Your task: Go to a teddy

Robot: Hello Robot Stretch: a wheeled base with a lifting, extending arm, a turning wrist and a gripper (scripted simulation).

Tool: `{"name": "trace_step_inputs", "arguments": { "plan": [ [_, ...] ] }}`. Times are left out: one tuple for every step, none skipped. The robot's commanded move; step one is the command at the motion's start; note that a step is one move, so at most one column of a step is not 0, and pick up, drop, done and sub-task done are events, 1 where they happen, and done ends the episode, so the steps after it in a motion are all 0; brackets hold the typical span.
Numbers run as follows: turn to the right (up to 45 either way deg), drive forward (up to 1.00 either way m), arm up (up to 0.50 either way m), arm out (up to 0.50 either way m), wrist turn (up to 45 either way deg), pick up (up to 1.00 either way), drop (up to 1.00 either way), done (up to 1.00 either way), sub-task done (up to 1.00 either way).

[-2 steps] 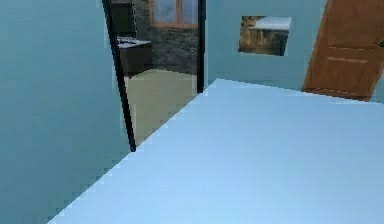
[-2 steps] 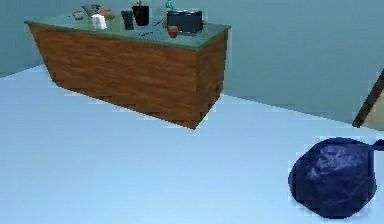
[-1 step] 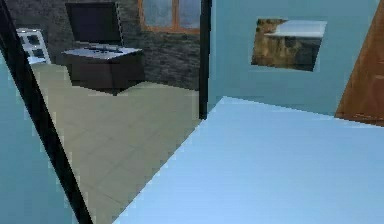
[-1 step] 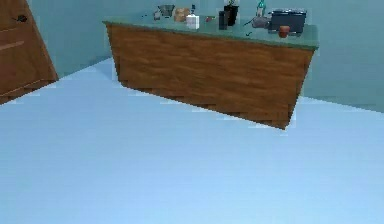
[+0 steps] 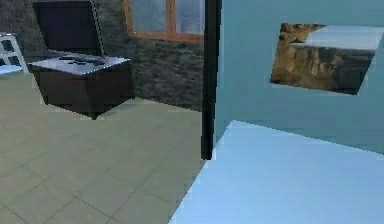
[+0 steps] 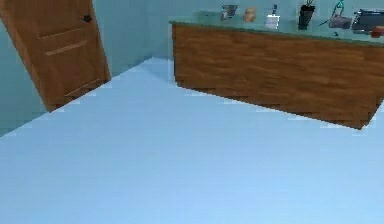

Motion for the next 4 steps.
{"name": "trace_step_inputs", "arguments": {
  "plan": [
    [-18.0,0.00,0.00,0.00,0.0,0.00,0.00,0.00,0.00],
    [0.0,0.30,0.00,0.00,0.0,0.00,0.00,0.00,0.00],
    [-45.0,0.00,0.00,0.00,0.0,0.00,0.00,0.00,0.00],
    [-15.0,0.00,0.00,0.00,0.0,0.00,0.00,0.00,0.00]
  ]
}}
